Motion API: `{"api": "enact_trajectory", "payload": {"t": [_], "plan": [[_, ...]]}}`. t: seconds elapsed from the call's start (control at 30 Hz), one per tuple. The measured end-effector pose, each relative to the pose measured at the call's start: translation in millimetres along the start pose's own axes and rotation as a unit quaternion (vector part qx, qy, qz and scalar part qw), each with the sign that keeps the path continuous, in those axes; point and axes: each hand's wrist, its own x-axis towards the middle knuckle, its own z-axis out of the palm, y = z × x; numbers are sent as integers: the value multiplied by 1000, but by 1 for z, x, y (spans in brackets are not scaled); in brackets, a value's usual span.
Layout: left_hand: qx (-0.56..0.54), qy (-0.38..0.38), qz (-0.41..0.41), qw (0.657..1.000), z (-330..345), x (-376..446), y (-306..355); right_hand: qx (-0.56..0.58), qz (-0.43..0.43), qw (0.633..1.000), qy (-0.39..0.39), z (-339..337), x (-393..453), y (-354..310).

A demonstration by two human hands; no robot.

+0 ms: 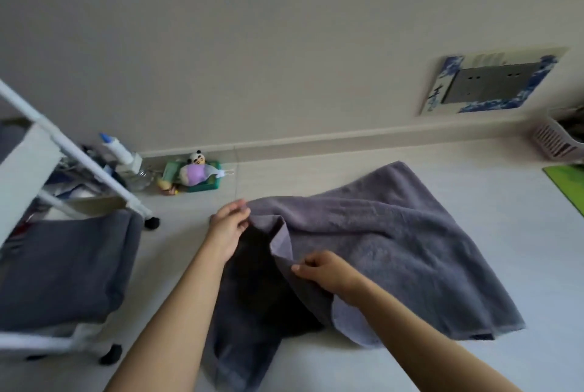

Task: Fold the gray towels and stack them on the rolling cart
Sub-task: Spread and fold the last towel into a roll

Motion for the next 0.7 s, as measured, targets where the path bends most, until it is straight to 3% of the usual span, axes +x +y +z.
{"api": "enact_trajectory", "payload": {"t": [0.13, 0.33, 0.4, 0.47, 0.7], "plan": [[73, -15, -48, 996, -26, 2, -25, -123, -43, 991, 12, 39, 13, 17], [238, -93, -31, 966, -30, 11, -31, -220, -137, 965, 47, 93, 26, 41], [344, -96, -16, 934, -32, 21, -35, -255, -162, 952, 58, 98, 25, 54], [464, -99, -11, 880, -33, 26, -39, -287, -167, 941, 69, 93, 20, 63], [561, -155, -14, 813, -22, -2, -50, -360, -172, 901, 172, 11, -4, 112]]}}
